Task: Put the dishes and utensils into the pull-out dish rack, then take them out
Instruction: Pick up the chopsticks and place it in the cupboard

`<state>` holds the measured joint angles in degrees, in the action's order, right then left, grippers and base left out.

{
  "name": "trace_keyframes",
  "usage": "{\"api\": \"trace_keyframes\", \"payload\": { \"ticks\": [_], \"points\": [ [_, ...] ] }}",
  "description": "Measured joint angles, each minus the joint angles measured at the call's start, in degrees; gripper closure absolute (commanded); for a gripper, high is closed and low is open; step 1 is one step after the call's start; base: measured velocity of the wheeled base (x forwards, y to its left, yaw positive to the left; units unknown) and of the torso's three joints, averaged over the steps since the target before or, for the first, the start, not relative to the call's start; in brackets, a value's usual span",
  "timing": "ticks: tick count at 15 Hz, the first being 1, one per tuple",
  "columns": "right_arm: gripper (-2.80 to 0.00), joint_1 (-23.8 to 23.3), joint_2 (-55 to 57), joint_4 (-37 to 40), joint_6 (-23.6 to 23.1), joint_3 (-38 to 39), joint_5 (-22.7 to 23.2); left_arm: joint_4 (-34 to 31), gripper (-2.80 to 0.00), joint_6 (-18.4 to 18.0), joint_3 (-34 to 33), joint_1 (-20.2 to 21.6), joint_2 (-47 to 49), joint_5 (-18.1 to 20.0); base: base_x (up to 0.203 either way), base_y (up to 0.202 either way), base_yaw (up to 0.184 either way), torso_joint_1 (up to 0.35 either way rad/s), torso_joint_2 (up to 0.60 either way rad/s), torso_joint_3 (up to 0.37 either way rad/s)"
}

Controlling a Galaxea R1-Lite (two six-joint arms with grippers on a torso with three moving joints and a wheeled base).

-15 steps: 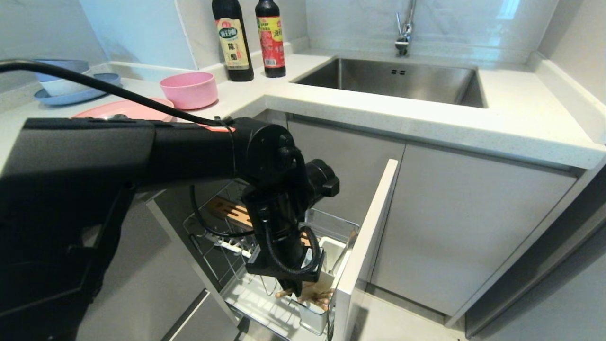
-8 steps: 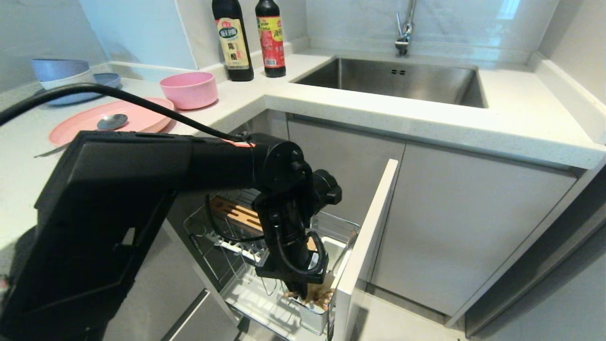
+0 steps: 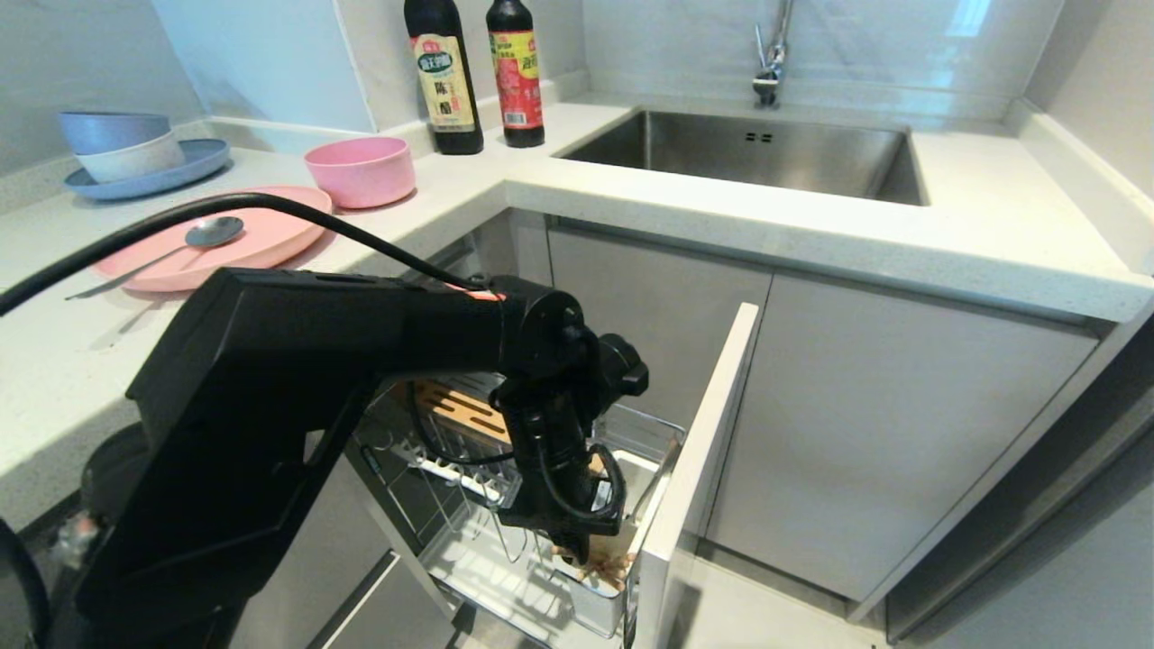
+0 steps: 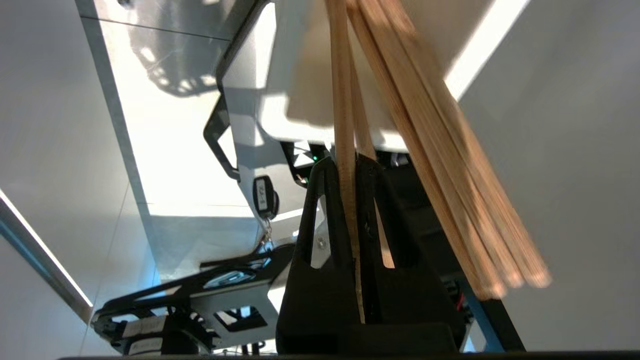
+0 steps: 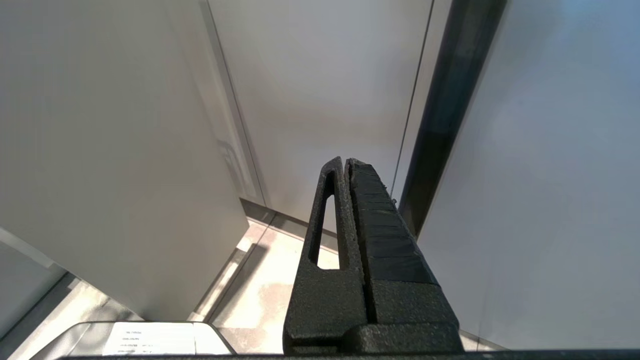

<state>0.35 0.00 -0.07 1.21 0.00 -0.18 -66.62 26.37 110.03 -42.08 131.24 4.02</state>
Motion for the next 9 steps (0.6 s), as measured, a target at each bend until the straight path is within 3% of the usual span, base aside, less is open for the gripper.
{"api": "trace_keyframes", "payload": {
  "ticks": [6, 7, 8, 9],
  "points": [
    [0.0, 0.0, 0.0, 0.0, 0.0, 0.0, 0.0, 1.0, 0.0, -0.1, 0.0, 0.4, 1.3, 0.0, 0.0, 0.0, 0.0, 0.0, 0.0, 0.0],
    [0.0, 0.0, 0.0, 0.0, 0.0, 0.0, 0.0, 0.9, -0.55, 0.0, 0.0, 0.4, 1.3, 0.0, 0.0, 0.0, 0.0, 0.0, 0.0, 0.0],
    [0.0, 0.0, 0.0, 0.0, 0.0, 0.0, 0.0, 0.9, -2.8, -0.1, 0.0, 0.4, 1.3, 0.0, 0.0, 0.0, 0.0, 0.0, 0.0, 0.0],
    [0.0, 0.0, 0.0, 0.0, 0.0, 0.0, 0.0, 0.9, -2.8, 0.0, 0.0, 0.4, 1.2, -0.2, 0.0, 0.0, 0.0, 0.0, 0.0, 0.0]
  ]
}}
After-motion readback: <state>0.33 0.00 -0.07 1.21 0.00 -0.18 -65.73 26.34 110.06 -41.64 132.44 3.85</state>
